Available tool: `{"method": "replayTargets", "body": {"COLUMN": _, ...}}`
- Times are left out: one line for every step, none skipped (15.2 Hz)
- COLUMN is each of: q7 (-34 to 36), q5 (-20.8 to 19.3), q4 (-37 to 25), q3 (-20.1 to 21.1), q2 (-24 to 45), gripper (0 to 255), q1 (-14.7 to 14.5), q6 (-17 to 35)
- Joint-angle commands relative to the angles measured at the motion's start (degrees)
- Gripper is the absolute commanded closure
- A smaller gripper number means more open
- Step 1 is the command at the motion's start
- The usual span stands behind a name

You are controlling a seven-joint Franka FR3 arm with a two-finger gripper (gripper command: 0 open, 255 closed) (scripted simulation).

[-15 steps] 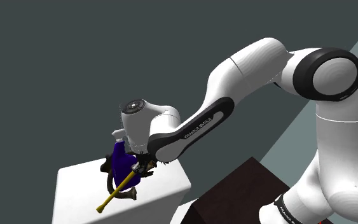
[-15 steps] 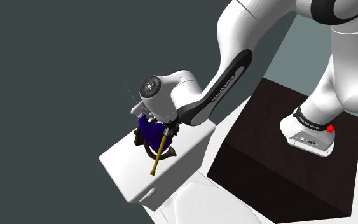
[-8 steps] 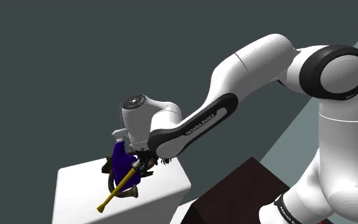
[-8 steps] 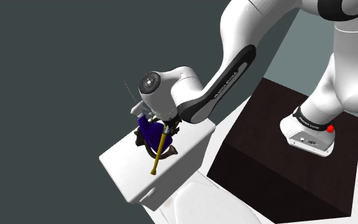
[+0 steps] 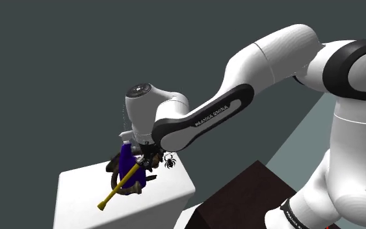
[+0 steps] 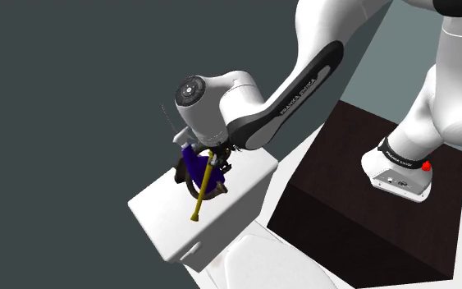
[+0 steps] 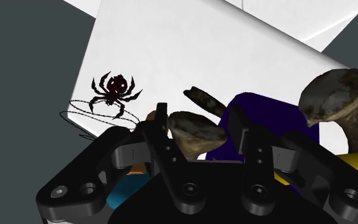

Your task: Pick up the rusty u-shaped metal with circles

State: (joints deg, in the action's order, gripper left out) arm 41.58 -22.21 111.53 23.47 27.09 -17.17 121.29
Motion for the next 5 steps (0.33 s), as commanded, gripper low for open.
{"method": "replayTargets", "body": {"q7": -0.35, "q5": 0.62, "q4": -0.24, "q3": 0.38, "q2": -0.99, "gripper": 255, "q1": 0.1, "q6": -1.12}}
{"method": "replayTargets", "body": {"q7": -0.6, "q5": 0.92, "q4": -0.31, "q3": 0.54, "q2": -1.52, "gripper": 255, "q1": 0.21, "q6": -1.65}}
{"method": "replayTargets", "body": {"q7": -0.85, "q5": 1.23, "q4": -0.39, "q3": 0.69, "q2": -2.05, "gripper": 255, "q1": 0.31, "q6": -2.19}}
{"method": "replayTargets", "body": {"q7": -0.88, "q5": 1.27, "q4": -0.4, "q3": 0.72, "q2": -2.13, "gripper": 255, "q1": 0.33, "q6": -2.27}}
{"method": "replayTargets", "body": {"q7": -0.88, "q5": 1.27, "q4": -0.4, "q3": 0.72, "q2": -2.13, "gripper": 255, "q1": 0.32, "q6": -2.27}}
